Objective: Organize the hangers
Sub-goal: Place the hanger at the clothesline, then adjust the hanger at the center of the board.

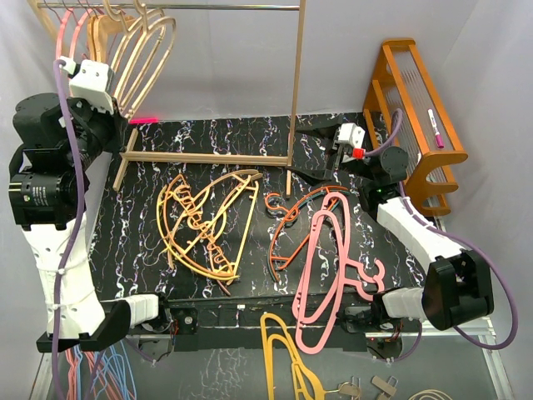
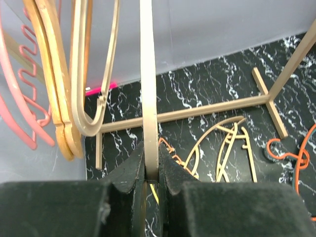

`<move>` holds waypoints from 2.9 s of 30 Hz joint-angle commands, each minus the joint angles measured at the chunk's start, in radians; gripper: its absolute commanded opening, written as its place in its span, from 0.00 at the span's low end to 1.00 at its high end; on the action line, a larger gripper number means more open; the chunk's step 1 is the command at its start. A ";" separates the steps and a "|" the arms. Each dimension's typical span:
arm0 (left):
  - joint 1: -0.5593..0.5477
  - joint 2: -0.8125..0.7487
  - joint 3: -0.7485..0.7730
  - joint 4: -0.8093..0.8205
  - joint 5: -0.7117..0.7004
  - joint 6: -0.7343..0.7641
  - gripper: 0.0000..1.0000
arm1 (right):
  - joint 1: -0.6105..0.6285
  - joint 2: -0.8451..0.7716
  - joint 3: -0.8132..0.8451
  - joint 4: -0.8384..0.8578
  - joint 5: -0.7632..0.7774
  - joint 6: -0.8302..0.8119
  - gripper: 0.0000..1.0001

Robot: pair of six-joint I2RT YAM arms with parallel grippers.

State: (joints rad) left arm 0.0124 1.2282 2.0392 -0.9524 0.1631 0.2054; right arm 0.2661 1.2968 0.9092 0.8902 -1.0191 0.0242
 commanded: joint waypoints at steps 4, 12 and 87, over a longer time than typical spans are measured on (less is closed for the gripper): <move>-0.002 0.034 0.102 0.111 -0.034 -0.047 0.00 | -0.005 -0.026 -0.009 0.024 0.016 -0.009 0.98; -0.002 0.116 0.170 0.068 -0.042 -0.045 0.00 | -0.005 -0.034 -0.008 0.019 0.005 -0.012 0.98; 0.004 -0.203 -0.786 -0.130 0.152 0.166 0.97 | 0.479 -0.169 -0.190 -0.735 1.065 0.002 0.98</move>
State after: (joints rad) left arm 0.0120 1.1221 1.3090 -1.1812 0.3782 0.4950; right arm 0.6643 1.1107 0.7464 0.0700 -0.0235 0.1642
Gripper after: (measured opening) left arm 0.967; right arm 0.984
